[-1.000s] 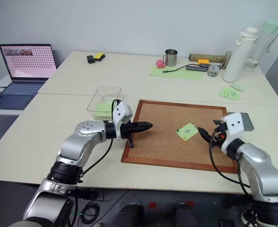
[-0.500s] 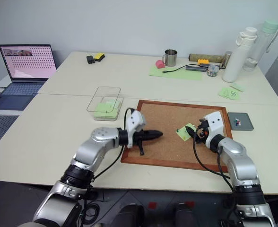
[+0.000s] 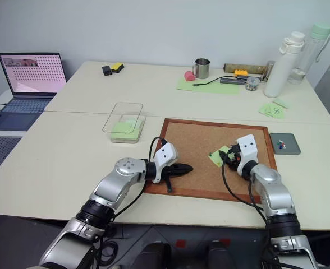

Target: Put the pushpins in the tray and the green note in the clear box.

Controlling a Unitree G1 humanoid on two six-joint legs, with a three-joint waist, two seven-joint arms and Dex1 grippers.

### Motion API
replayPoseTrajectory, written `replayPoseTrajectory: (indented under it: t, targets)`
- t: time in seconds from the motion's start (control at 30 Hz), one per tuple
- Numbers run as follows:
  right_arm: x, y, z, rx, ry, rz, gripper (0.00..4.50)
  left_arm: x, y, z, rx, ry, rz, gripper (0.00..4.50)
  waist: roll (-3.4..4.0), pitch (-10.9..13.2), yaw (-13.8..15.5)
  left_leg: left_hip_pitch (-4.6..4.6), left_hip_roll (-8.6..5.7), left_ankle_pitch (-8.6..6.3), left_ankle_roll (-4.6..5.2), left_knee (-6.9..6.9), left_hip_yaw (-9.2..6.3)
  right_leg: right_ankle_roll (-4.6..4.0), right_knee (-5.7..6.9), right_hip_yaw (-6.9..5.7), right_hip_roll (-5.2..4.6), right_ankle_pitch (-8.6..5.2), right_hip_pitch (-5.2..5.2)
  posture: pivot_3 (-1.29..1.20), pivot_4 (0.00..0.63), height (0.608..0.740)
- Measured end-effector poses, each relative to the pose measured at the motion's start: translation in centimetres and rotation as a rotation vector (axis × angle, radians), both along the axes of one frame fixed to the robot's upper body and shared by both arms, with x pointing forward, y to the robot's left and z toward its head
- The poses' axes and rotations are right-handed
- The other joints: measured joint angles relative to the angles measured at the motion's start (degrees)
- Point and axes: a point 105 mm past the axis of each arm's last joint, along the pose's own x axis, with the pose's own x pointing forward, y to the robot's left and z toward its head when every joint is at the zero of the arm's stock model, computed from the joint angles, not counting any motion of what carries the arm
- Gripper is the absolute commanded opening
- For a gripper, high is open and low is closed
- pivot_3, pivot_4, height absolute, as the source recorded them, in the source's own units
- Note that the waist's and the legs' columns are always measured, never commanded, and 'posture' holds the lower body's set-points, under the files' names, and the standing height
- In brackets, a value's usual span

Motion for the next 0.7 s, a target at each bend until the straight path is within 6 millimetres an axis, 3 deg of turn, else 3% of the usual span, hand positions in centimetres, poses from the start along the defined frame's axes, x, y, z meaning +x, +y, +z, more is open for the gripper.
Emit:
replayPoseTrajectory:
  t: [0.07,0.33,0.57,0.7]
  targets:
    - [0.0,-0.1,0.0,0.001,0.000,-0.003,1.84,-0.1,0.0,0.0,0.003,-0.001,-0.001,0.00,0.00,0.00,0.00,0.00,0.00,0.00,0.00,0.00,0.00,0.00,0.00,0.00,0.00,0.00,0.00,0.00,0.150,0.740]
    - [-0.1,-0.7,0.1,0.011,-0.008,-0.024,0.05,-0.1,-0.1,0.0,0.004,0.004,0.000,0.00,0.00,0.00,0.00,0.00,-0.01,0.00,0.00,-0.01,0.00,0.00,0.00,0.00,0.00,0.00,0.00,0.00,0.150,0.740]
    - [-0.5,-0.7,0.5,0.013,-0.029,-0.031,0.05,0.0,-0.3,0.0,0.016,0.005,-0.007,0.00,0.00,0.00,0.01,-0.01,-0.01,0.00,0.00,-0.01,0.00,0.00,-0.01,0.00,0.00,0.00,0.00,0.00,0.150,0.740]
    - [-0.9,0.1,2.9,0.076,-0.108,0.006,0.05,0.2,-0.3,0.0,0.029,0.012,-0.001,0.00,0.00,0.00,0.02,0.00,-0.01,0.00,0.00,0.00,-0.01,0.00,0.00,0.00,0.00,0.00,0.01,0.00,0.150,0.740]
